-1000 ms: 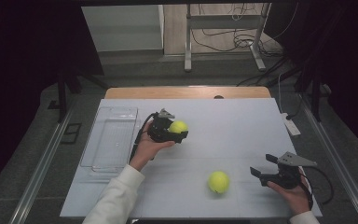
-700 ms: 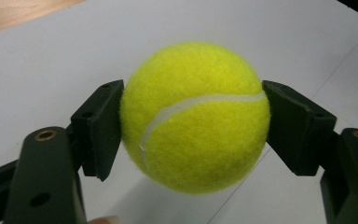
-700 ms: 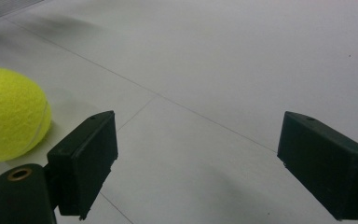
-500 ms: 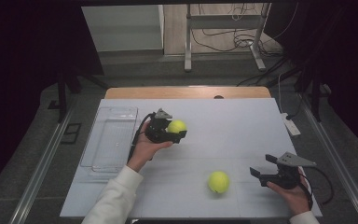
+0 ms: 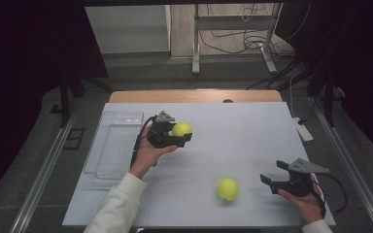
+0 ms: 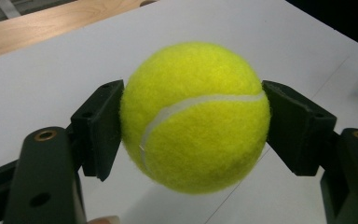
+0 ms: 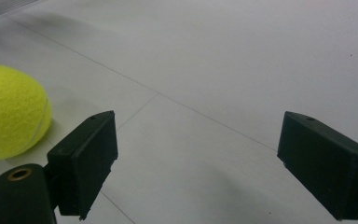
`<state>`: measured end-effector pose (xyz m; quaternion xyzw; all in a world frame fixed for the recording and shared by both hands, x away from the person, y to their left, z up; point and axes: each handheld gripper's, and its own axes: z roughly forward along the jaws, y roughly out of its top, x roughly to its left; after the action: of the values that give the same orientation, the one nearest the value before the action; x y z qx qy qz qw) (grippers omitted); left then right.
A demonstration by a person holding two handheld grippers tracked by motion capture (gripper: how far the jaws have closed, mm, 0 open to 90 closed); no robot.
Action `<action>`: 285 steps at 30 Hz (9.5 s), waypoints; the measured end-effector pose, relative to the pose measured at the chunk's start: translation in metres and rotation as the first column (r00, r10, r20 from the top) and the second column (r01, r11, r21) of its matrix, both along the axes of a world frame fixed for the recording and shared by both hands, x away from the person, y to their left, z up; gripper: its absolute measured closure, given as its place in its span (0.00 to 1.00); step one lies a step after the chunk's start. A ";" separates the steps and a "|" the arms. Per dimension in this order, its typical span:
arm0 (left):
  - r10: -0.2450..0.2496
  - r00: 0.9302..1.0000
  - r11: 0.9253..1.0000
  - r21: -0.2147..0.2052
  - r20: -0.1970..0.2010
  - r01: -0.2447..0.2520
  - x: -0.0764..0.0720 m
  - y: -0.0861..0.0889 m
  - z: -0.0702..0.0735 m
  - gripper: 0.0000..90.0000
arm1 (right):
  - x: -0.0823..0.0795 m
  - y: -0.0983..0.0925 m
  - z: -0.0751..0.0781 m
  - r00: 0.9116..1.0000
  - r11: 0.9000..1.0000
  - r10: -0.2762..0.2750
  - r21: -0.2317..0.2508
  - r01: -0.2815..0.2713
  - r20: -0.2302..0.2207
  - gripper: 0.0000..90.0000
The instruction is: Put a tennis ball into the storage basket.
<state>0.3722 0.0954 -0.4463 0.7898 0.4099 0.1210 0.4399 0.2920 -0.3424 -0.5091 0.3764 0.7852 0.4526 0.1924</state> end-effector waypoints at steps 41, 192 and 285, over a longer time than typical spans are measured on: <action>0.065 0.995 0.995 -0.080 0.077 -0.059 -0.005 0.030 0.025 0.30 | -0.001 0.000 0.000 1.000 1.000 -0.001 -0.003 0.001 0.001 0.14; 0.481 0.872 0.873 -0.135 0.091 -0.468 0.009 0.172 0.018 0.30 | -0.001 0.000 0.001 1.000 1.000 -0.001 -0.004 0.001 0.005 0.14; 0.534 0.843 0.842 0.126 -0.055 -0.525 0.037 0.189 -0.032 0.29 | 0.000 0.000 0.000 1.000 1.000 -0.003 -0.007 0.003 0.001 0.14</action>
<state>0.4089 0.2848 -0.4788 0.6725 0.6242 0.2244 0.3283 0.2917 -0.3428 -0.5093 0.3765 0.7860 0.4500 0.1947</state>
